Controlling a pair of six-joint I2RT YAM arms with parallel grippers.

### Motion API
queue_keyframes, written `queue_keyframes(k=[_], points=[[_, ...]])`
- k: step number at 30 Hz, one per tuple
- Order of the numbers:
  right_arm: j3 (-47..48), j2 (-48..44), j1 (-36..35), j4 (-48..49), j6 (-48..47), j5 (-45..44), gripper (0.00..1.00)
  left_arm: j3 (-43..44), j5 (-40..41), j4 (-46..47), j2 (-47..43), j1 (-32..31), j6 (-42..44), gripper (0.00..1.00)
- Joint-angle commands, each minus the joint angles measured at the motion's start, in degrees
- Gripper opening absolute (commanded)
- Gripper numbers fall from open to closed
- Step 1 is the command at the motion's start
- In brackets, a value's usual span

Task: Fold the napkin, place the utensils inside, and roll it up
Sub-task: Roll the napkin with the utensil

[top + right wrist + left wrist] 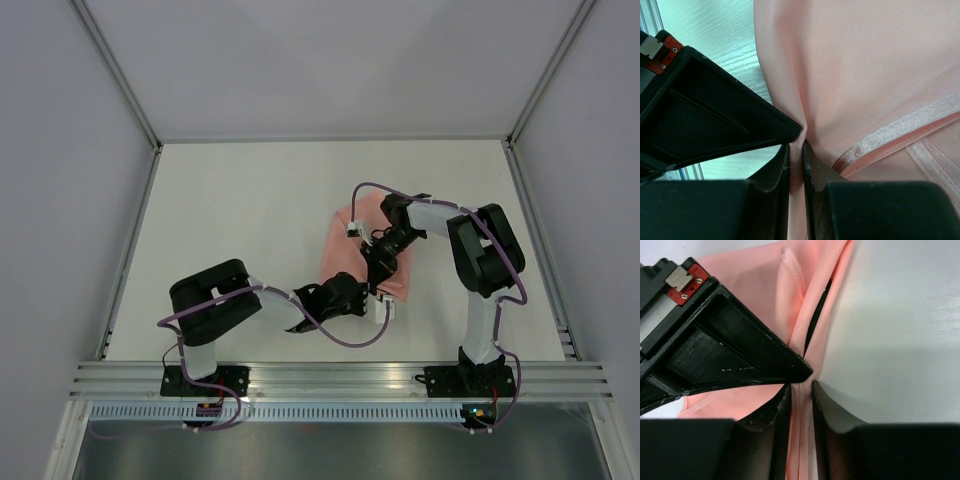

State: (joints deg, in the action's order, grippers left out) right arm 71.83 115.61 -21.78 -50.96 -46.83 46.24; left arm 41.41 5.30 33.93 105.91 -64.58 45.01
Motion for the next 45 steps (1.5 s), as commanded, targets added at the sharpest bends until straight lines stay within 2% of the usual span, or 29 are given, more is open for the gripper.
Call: queue_keyframes(k=[1, 6, 7, 12, 15, 19, 25, 35, 45], points=[[-2.66, 4.97, 0.16, 3.15, -4.59, -11.61, 0.08, 0.07, -4.59, -11.95, 3.42, 0.42, -3.18, 0.26], [-2.75, 4.97, 0.33, 3.15, -4.68, -11.52, 0.09, 1.74, -5.04, -15.38, 3.87, 0.42, -4.14, 0.09], [-2.84, 4.97, 0.25, 3.23, -4.68, -11.61, 0.08, 2.88, -6.86, -16.35, 3.87, 0.5, -4.93, 0.02], [-3.63, 4.27, 0.51, 3.94, -4.41, -11.7, 0.13, 7.1, -9.07, -24.78, 3.69, 1.38, -8.01, 0.02], [-4.16, 2.69, 0.6, 4.73, -4.24, -11.7, 0.2, 9.74, -11.45, -27.94, 3.08, 2.08, -10.03, 0.02], [-5.47, -0.03, 0.77, 5.43, -4.24, -11.0, 0.39, 12.81, -14.7, -31.29, 2.29, 3.49, -12.93, 0.02], [-6.27, -4.34, 1.92, 5.78, -3.97, -9.41, 0.55, 15.54, -18.21, -35.23, 2.81, 4.9, -14.87, 0.02], [-7.85, -11.28, 6.92, 9.12, -1.43, -6.34, 0.61, 18.71, -22.79, -38.76, 4.22, 6.66, -18.12, 0.02], [-11.7, -19.98, 17.72, 14.48, 0.33, 2.27, 0.61, 22.75, -27.44, -44.12, 5.71, 8.85, -20.05, 0.02]])
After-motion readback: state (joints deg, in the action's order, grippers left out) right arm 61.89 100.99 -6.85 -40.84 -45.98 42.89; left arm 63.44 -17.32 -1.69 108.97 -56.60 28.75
